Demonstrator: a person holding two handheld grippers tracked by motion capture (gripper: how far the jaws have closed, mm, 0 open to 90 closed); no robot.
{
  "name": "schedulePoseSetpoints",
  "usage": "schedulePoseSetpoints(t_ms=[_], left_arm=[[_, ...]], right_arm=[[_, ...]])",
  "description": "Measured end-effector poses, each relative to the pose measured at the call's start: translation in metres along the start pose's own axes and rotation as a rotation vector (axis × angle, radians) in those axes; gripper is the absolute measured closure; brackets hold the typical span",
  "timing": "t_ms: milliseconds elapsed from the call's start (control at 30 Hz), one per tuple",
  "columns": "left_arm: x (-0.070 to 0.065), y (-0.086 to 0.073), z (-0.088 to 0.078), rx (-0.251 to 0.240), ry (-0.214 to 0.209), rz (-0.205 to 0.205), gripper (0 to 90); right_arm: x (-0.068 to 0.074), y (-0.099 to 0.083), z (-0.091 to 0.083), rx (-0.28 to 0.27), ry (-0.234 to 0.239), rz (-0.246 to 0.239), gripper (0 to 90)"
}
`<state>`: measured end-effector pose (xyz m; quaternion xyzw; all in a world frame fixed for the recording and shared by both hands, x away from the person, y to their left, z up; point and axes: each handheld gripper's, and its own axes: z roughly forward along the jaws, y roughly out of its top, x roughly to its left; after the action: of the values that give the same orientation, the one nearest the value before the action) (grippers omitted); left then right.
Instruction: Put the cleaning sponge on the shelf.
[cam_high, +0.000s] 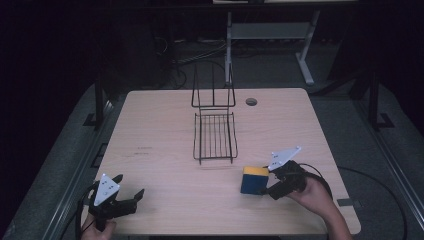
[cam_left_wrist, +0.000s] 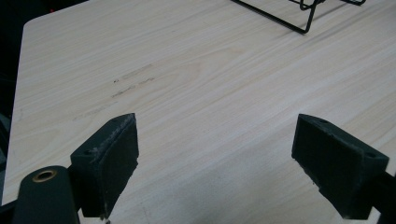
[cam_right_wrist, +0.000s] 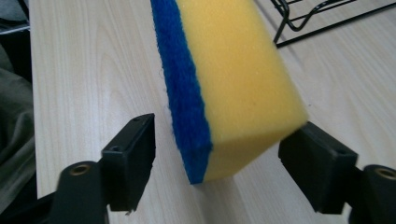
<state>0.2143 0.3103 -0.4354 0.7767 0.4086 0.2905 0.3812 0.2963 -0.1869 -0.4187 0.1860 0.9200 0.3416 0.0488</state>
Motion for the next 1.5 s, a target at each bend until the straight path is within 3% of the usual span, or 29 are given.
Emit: schedulePoseSetpoints(t_ms=[200, 367, 533, 800, 1500], left_arm=[[0.000, 0.001, -0.001, -0.004, -0.002, 0.007, 14.1], [0.000, 0.000, -0.001, -0.005, 0.000, 0.004, 14.1], [0.000, 0.000, -0.001, -0.004, -0.002, 0.005, 14.1], [0.000, 0.001, -0.001, -0.001, -0.002, 0.003, 14.1], [0.001, 0.000, -0.001, 0.000, 0.003, 0.010, 14.1]], right_arm=[[0.000, 0.005, 0.007, -0.001, 0.019, -0.003, 35.3], [0.001, 0.007, 0.010, -0.005, 0.025, -0.018, 48.3], [0.001, 0.008, 0.010, -0.012, 0.046, -0.033, 54.4], [0.001, 0.014, 0.002, -0.058, 0.063, -0.045, 55.3], [-0.005, 0.044, 0.003, -0.040, 0.087, -0.104, 55.3]])
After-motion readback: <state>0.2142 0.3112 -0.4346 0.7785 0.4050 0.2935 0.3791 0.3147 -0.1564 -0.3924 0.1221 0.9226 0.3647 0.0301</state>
